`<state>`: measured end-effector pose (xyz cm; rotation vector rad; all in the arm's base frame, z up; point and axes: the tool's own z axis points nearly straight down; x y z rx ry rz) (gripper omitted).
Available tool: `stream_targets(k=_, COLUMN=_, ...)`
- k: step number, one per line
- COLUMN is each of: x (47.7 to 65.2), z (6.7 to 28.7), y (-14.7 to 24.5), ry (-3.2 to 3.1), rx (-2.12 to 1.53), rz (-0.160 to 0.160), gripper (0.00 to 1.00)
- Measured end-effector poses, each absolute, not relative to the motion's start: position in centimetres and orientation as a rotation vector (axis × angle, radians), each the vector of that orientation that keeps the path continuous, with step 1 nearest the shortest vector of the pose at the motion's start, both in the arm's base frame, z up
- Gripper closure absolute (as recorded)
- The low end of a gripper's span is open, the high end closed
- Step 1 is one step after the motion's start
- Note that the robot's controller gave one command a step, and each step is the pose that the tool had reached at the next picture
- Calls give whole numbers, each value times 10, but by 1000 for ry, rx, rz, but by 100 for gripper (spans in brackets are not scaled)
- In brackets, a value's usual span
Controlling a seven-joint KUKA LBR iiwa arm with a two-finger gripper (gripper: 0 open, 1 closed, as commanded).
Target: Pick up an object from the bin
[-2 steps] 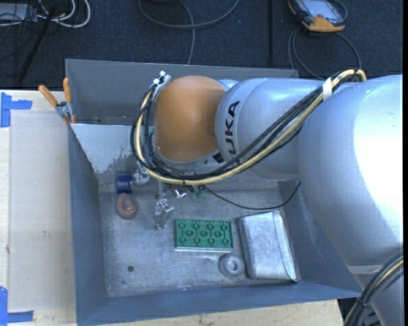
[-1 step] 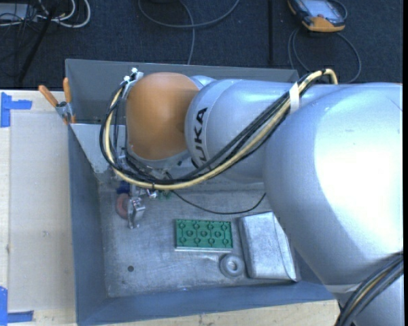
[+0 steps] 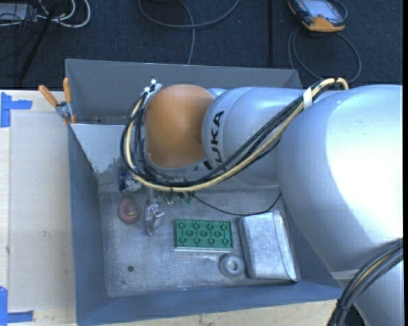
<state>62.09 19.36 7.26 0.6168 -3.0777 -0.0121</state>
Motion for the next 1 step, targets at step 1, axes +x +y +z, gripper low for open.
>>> stream_targets(k=1, x=607, z=72, y=206, ry=-2966, rx=1053, rz=-2, gripper=0)
